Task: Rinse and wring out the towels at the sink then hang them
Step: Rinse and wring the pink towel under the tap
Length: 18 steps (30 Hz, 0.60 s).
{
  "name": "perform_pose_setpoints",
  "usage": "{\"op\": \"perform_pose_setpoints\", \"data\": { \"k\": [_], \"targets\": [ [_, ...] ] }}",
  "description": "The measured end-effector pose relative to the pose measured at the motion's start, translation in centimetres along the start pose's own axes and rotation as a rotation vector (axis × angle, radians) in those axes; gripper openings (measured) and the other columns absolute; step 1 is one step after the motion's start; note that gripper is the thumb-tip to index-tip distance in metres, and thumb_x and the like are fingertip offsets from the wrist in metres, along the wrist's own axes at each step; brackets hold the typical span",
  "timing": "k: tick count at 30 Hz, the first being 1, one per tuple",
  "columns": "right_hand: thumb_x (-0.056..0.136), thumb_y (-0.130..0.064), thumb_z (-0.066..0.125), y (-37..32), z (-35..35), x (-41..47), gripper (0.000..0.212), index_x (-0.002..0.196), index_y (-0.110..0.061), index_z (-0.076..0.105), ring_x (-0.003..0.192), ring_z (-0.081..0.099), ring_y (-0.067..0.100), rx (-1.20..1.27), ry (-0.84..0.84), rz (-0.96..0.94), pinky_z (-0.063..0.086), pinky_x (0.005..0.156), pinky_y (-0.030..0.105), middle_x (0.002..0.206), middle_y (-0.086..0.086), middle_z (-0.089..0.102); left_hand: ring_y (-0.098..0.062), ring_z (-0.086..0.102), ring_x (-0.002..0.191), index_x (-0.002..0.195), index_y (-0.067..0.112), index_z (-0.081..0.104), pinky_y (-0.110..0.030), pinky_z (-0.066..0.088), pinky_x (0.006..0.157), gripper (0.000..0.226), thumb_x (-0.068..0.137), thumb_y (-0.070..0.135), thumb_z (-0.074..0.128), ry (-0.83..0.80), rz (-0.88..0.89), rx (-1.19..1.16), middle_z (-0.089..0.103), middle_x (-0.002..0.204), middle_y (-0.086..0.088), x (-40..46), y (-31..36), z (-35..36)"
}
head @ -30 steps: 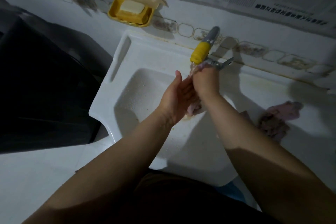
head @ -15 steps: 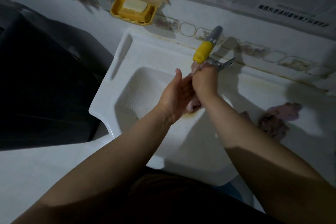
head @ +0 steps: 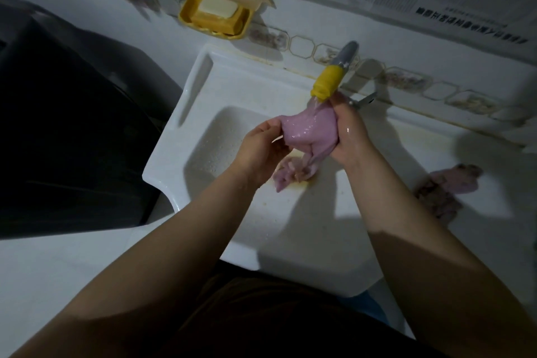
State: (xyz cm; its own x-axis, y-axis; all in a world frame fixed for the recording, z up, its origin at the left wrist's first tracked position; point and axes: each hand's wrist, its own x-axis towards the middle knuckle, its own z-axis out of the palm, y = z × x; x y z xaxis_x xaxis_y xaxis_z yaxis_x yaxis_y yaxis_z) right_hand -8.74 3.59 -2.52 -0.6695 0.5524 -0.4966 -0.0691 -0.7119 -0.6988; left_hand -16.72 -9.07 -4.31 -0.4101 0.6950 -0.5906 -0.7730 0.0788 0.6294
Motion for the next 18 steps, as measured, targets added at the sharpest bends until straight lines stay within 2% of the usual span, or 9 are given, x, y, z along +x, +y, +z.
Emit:
{"op": "perform_pose_setpoints", "data": {
  "k": [2, 4, 8, 10, 12, 13, 15, 16, 18],
  "targets": [
    [0.099, -0.036, 0.044, -0.1, -0.1, -0.5, 0.031, 0.077, -0.018, 0.056, 0.064, 0.056, 0.011, 0.011, -0.021, 0.017, 0.048, 0.057, 0.025, 0.069, 0.0, 0.056, -0.02, 0.06, 0.072, 0.111, 0.0, 0.053, -0.03, 0.052, 0.068, 0.021, 0.101, 0.008, 0.036, 0.005, -0.009, -0.044, 0.061, 0.087, -0.012, -0.1, -0.4, -0.2],
    [0.1, -0.032, 0.044, -0.1, 0.1, -1.1, 0.028, 0.08, -0.017, 0.056, 0.061, 0.059, 0.01, 0.013, -0.001, 0.001, 0.049, 0.055, 0.022, 0.068, -0.001, 0.061, -0.021, 0.06, 0.064, 0.1, 0.003, 0.054, -0.03, 0.05, 0.06, 0.02, 0.1, 0.012, 0.037, 0.007, -0.051, -0.08, 0.06, 0.081, -0.011, -0.4, -0.9, 0.0],
    [0.097, -0.02, 0.048, -0.2, 0.5, -2.0, 0.02, 0.083, -0.015, 0.06, 0.063, 0.064, 0.006, -0.118, 0.121, -0.078, 0.049, 0.058, 0.02, 0.067, -0.004, 0.067, -0.027, 0.055, 0.074, 0.09, 0.006, 0.056, -0.031, 0.046, 0.062, 0.027, 0.098, 0.021, 0.036, 0.054, -0.183, -0.106, 0.058, 0.085, -0.015, -0.8, -2.1, 0.9],
    [0.094, -0.019, 0.054, -0.1, 0.8, -2.3, 0.016, 0.08, -0.016, 0.061, 0.066, 0.063, 0.008, -0.361, 0.185, -0.117, 0.048, 0.064, 0.023, 0.068, -0.003, 0.067, -0.029, 0.06, 0.079, 0.088, 0.005, 0.057, -0.032, 0.049, 0.066, 0.038, 0.101, 0.028, 0.031, 0.094, -0.19, -0.088, 0.063, 0.086, -0.018, -0.5, -2.0, 1.7],
    [0.093, -0.027, 0.057, 1.0, 1.8, -2.7, 0.025, 0.069, -0.019, 0.056, 0.064, 0.059, 0.011, -0.724, 0.189, -0.159, 0.046, 0.068, 0.025, 0.063, -0.004, 0.061, -0.026, 0.067, 0.079, 0.089, 0.005, 0.064, -0.028, 0.053, 0.066, 0.047, 0.103, 0.036, 0.031, 0.161, -0.167, -0.076, 0.067, 0.085, -0.016, 0.3, -1.6, 2.6],
    [0.092, -0.035, 0.057, 1.8, 2.3, -2.9, 0.032, 0.065, -0.019, 0.052, 0.062, 0.058, 0.013, -0.887, 0.19, -0.185, 0.045, 0.068, 0.026, 0.059, -0.006, 0.058, -0.02, 0.067, 0.071, 0.08, 0.009, 0.068, -0.023, 0.052, 0.061, 0.052, 0.103, 0.038, 0.031, 0.199, -0.142, -0.062, 0.067, 0.074, -0.011, 0.5, -1.3, 3.2],
    [0.091, -0.047, 0.052, 2.4, 2.8, -2.4, 0.038, 0.065, -0.019, 0.051, 0.068, 0.058, 0.02, -1.14, 0.286, -0.234, 0.045, 0.07, 0.029, 0.062, -0.004, 0.059, -0.017, 0.057, 0.061, 0.063, 0.015, 0.064, -0.023, 0.048, 0.059, 0.054, 0.102, 0.038, 0.034, 0.233, -0.127, -0.045, 0.057, 0.061, -0.005, 0.7, -0.8, 4.8],
    [0.092, -0.048, 0.049, 2.0, 2.6, -1.9, 0.039, 0.068, -0.018, 0.055, 0.074, 0.06, 0.022, -1.198, 0.367, -0.249, 0.046, 0.072, 0.03, 0.069, 0.0, 0.062, -0.018, 0.054, 0.059, 0.066, 0.014, 0.061, -0.025, 0.047, 0.057, 0.047, 0.1, 0.038, 0.039, 0.219, -0.133, -0.029, 0.054, 0.062, -0.007, 0.7, -0.7, 5.6],
    [0.094, -0.042, 0.048, 1.2, 2.4, -0.8, 0.037, 0.079, -0.012, 0.062, 0.085, 0.065, 0.028, -1.151, 0.471, -0.276, 0.05, 0.075, 0.035, 0.083, 0.012, 0.067, -0.021, 0.053, 0.051, 0.075, 0.008, 0.058, -0.024, 0.045, 0.049, 0.035, 0.097, 0.035, 0.05, 0.23, -0.165, 0.032, 0.054, 0.067, -0.012, 0.9, -0.3, 6.6]
  ]
}}
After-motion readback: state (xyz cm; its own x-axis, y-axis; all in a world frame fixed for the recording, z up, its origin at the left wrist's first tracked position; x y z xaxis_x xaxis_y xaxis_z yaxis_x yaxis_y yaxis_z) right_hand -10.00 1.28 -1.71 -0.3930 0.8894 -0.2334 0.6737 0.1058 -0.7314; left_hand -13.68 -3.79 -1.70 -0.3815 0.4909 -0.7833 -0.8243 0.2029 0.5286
